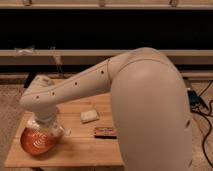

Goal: Place the bottle in the ceramic bowl

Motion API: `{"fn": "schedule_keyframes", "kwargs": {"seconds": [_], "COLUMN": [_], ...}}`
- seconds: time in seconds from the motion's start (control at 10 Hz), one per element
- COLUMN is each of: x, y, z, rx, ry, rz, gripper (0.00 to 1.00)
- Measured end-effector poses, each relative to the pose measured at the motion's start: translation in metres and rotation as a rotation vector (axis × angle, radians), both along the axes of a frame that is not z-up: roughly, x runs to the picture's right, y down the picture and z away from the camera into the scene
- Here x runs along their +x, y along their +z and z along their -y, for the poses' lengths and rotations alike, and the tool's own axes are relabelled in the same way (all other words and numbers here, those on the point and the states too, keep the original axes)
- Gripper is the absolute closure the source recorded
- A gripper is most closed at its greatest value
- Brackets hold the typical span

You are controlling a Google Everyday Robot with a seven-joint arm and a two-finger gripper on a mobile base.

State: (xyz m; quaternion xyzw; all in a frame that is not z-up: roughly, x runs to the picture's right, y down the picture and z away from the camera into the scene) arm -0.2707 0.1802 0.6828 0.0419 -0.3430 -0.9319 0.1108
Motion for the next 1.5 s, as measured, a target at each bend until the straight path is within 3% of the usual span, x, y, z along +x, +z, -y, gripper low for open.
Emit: {"fn": "schedule_keyframes", "kwargs": {"seconds": [0.7, 1.2, 1.5], "x": [-0.034, -0.04, -0.033], "y": [0.021, 0.026, 0.026], "z": [-0.022, -0.033, -0.025], "rx": [0.008, 0.032, 0.042], "ry": [-0.091, -0.119, -0.086], "rz": [0.01, 0.015, 0.017], "gripper": [0.23, 0.2, 0.2]}}
